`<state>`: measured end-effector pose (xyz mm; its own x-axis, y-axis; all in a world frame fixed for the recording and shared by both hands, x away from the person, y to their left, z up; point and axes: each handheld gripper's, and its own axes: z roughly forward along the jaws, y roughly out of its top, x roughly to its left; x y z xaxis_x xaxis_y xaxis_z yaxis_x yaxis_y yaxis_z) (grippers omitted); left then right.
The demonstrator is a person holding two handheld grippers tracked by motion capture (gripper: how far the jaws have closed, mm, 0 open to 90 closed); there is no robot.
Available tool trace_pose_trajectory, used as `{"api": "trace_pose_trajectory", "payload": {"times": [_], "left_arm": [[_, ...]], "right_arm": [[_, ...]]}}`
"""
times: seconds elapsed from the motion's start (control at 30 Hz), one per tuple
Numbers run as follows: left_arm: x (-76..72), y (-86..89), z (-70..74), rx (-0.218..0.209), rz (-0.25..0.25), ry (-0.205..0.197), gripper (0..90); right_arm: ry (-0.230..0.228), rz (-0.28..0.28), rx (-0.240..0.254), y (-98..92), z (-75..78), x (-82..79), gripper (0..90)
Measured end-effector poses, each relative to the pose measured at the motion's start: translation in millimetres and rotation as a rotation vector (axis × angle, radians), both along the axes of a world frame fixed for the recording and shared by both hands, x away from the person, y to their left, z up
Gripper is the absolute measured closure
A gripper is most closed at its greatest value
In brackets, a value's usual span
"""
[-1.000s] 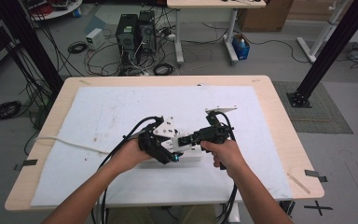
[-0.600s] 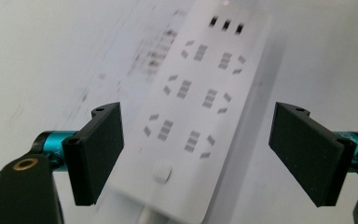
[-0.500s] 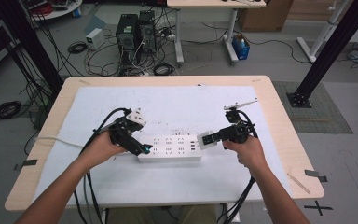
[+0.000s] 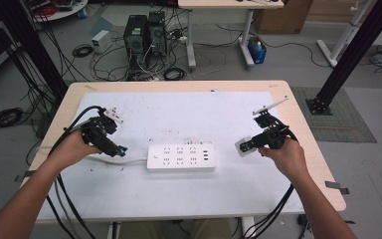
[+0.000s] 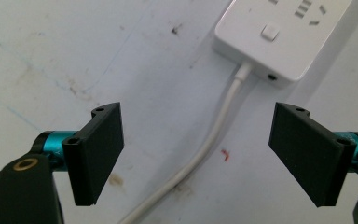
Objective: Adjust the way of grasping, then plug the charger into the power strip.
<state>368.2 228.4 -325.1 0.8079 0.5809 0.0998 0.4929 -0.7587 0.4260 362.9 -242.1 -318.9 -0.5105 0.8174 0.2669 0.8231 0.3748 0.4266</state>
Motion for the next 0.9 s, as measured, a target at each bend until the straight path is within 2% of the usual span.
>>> {"api": "trace_pose_trajectory", "payload": {"times": [0.13,0.23,0.43,0.57,0.73,0.9], "left_arm": [[1.9,8.8,2.3,0.022,0.044,0.025,18.0],[2.0,15.3,2.1,0.021,0.072,0.034,18.0],[0.7,20.6,0.3,0.014,0.104,0.021,18.0],[-0.9,19.6,1.3,0.017,0.099,0.019,18.0],[-3.5,20.5,3.1,0.017,0.103,0.016,18.0],[-2.5,22.5,3.6,0.015,0.113,0.015,18.0]], "right_arm": [[-0.005,0.018,-0.051,-2.8,3.9,0.8,62.4],[-0.013,0.034,-0.104,-2.8,7.1,0.6,62.4],[-0.025,0.092,-0.174,-2.8,7.4,-2.0,62.4],[-0.030,0.122,-0.192,-1.1,5.8,-5.2,62.4],[-0.064,0.145,-0.170,0.5,8.1,-5.7,62.4],[-0.068,0.159,-0.165,2.1,9.2,-7.4,62.4]]}}
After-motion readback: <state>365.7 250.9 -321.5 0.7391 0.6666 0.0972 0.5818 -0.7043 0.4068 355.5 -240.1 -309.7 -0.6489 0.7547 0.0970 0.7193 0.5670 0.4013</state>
